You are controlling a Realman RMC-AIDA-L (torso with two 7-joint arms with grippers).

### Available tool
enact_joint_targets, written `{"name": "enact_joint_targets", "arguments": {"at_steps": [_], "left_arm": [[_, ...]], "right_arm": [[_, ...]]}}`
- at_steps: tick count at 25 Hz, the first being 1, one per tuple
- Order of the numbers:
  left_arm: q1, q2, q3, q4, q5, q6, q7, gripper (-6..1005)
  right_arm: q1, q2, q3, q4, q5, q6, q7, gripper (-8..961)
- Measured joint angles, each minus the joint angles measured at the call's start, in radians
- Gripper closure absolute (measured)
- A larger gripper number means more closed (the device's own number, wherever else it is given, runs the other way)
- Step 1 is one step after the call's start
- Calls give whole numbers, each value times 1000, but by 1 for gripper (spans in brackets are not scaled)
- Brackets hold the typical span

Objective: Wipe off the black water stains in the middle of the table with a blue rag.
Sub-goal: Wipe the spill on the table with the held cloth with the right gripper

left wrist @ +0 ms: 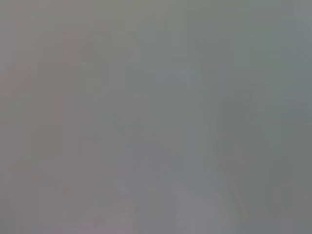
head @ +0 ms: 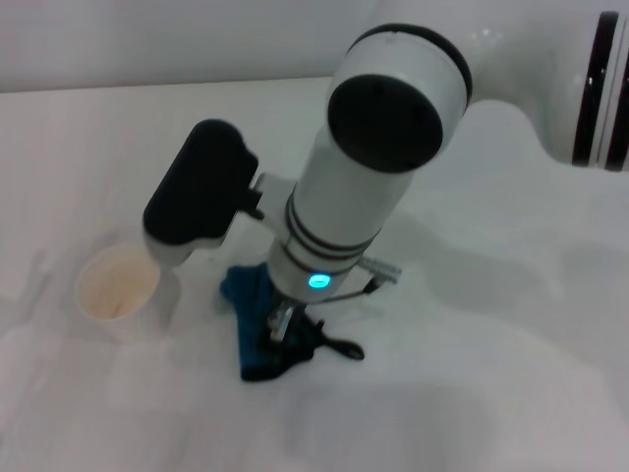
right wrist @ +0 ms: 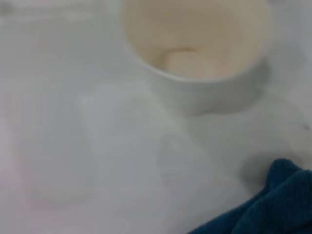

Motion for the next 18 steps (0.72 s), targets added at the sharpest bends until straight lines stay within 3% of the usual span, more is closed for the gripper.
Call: {"name": "enact_joint_targets", "arguments": {"at_steps": [11,18], "left_arm": [[5,0,0,-2,1,6,0,133],[10,-3,0,1,1,8,4,134]], "right_arm": [[37,0,-102,-83,125,0,-6,895],[38,0,-88,8,83,-53,-14,887]]}}
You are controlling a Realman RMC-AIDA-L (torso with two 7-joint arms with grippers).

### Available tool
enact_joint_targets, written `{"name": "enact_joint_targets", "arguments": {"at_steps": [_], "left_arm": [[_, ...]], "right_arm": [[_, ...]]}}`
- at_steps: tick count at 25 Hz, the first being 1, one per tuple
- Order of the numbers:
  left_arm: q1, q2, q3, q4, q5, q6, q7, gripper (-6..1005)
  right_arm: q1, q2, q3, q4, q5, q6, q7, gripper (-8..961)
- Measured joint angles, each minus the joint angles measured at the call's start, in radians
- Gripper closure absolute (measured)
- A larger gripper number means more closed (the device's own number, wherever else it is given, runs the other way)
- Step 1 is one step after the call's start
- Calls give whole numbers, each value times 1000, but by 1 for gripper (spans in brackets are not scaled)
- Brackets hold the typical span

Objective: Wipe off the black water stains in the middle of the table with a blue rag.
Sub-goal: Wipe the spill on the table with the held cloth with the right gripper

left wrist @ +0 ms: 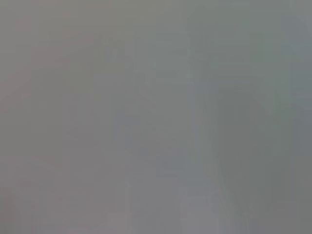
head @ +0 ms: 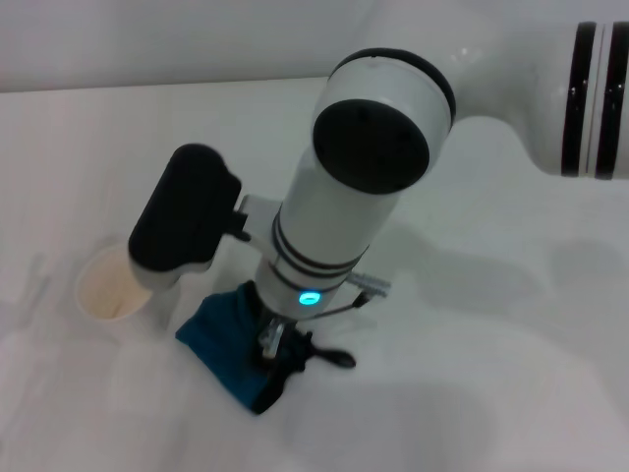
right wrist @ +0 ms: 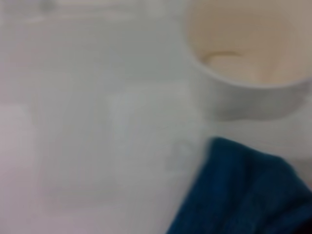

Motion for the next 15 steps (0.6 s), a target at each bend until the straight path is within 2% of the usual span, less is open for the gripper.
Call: {"name": "enact_joint_targets", "arguments": {"at_steps": [4,15], "left_arm": [[2,0,0,2,0,1,1,135],[3,1,-8,5,-6,4,1,136]], "right_arm": [[-4,0,38,41,-52,-4,0,881],[-38,-1,279,108,-322,78,-7,866]]}}
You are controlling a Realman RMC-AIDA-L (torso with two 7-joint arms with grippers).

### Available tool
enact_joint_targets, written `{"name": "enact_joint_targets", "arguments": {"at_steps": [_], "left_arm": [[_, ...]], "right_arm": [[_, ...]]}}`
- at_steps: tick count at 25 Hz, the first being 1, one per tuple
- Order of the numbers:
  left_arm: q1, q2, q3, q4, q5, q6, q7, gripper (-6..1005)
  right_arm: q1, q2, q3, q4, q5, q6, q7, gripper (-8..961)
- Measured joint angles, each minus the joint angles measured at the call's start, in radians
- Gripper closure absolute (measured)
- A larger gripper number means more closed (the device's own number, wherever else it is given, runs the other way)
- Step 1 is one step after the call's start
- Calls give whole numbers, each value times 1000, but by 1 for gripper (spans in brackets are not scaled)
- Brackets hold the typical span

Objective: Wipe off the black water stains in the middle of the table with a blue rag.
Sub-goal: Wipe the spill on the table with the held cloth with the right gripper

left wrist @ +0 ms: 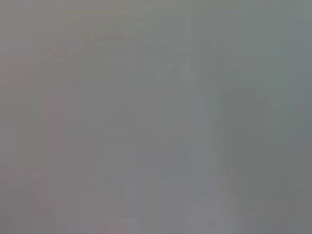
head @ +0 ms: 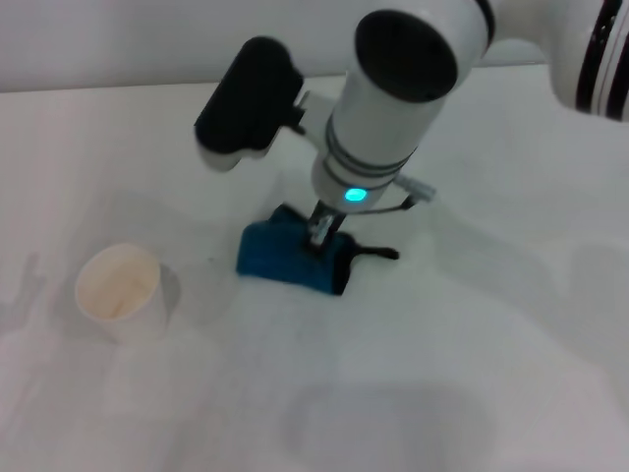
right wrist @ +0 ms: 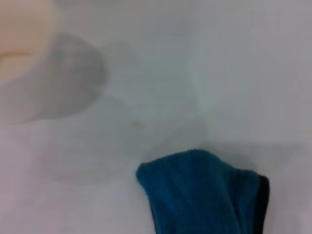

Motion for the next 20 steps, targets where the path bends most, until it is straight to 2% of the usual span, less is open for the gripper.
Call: {"name": "enact_joint_targets", "arguments": {"at_steps": [3,4,10,14,18,20], "left_arm": [[-6,1,0,0,0,0,0,137],[-8,2,0,-2,0,0,0,137],[-20,5,-3,-8,-1,0,-2,138],[-22,6,-3,-17,-10,-1,-5,138],[-23,5,-3,-30,-14,-7,-10,138],[-24,6,-3,-30,-15,-9,-16,138]], "right_arm": [[-31,-3,99,9,-74,46,-22,862],[-31,-3,99,9,-74,46,-22,860],[-108,-10,249,-4,-131,175,-106,852],[-183,-11,346,-81,-213,259,-131,847],[-303,-13,467,-224,-278,366,-190,841],[-321,-14,483,-241,-288,381,-197,838]]}}
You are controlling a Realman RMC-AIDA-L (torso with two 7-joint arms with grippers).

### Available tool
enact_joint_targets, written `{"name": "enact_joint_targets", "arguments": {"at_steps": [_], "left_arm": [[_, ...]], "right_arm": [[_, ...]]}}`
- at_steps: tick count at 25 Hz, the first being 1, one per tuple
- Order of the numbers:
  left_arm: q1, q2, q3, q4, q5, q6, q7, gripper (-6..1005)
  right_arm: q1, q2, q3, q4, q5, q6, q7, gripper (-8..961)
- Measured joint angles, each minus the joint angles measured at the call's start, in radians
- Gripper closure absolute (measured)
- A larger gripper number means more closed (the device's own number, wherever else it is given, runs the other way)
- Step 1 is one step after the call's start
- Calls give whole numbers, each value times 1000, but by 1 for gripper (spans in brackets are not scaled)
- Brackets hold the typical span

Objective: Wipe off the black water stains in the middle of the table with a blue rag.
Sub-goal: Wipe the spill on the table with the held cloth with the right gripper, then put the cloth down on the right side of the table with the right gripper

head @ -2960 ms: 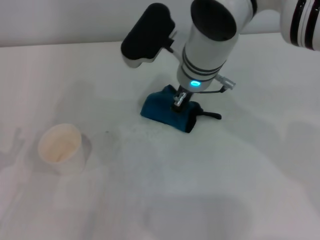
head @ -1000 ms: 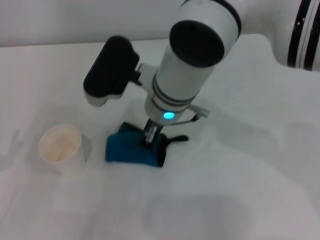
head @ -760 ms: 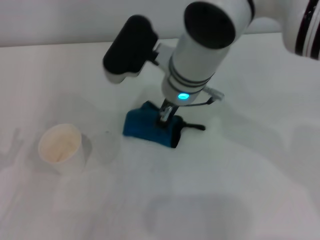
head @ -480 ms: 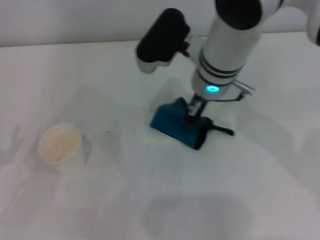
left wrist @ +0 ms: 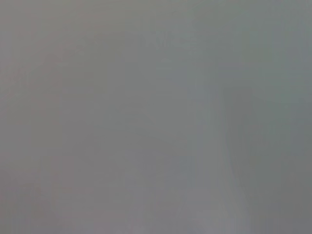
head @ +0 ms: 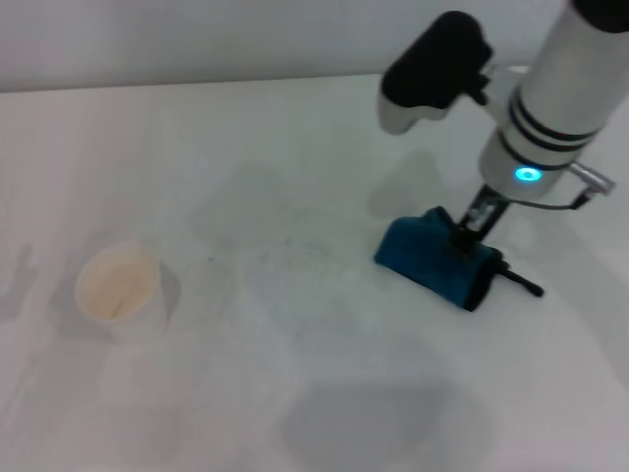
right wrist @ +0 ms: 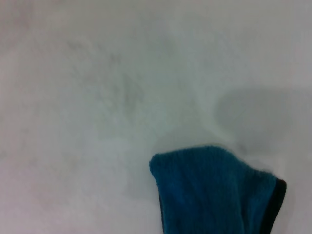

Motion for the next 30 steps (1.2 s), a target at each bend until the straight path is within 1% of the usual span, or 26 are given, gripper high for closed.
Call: {"name": "enact_joint_targets", "arguments": {"at_steps": [5,10,14,16,22,30], "left_arm": [[0,1,0,-16,-23,-2,-32,137],[-4,1,0,-31,-25,-3,-54,137],[-11,0,0,-39,-26,-4,-55,137],[-12,0,0,-41,-26,-4,-55,137],[-12,0,0,-41,-26,-5,-55,137],[-19,0,0,-41,-26,-5,-55,138]], "right_arm": [[-70,-3,45,-34,-33,54,-51,831],[-107,-8,71,-39,-59,63,-70,825],[-135,-4,146,-52,-122,71,-93,819],[-158,-7,191,-83,-137,72,-102,816],[-173,-7,213,-102,-140,76,-119,808],[-169,-2,210,-75,-141,80,-128,797]]}}
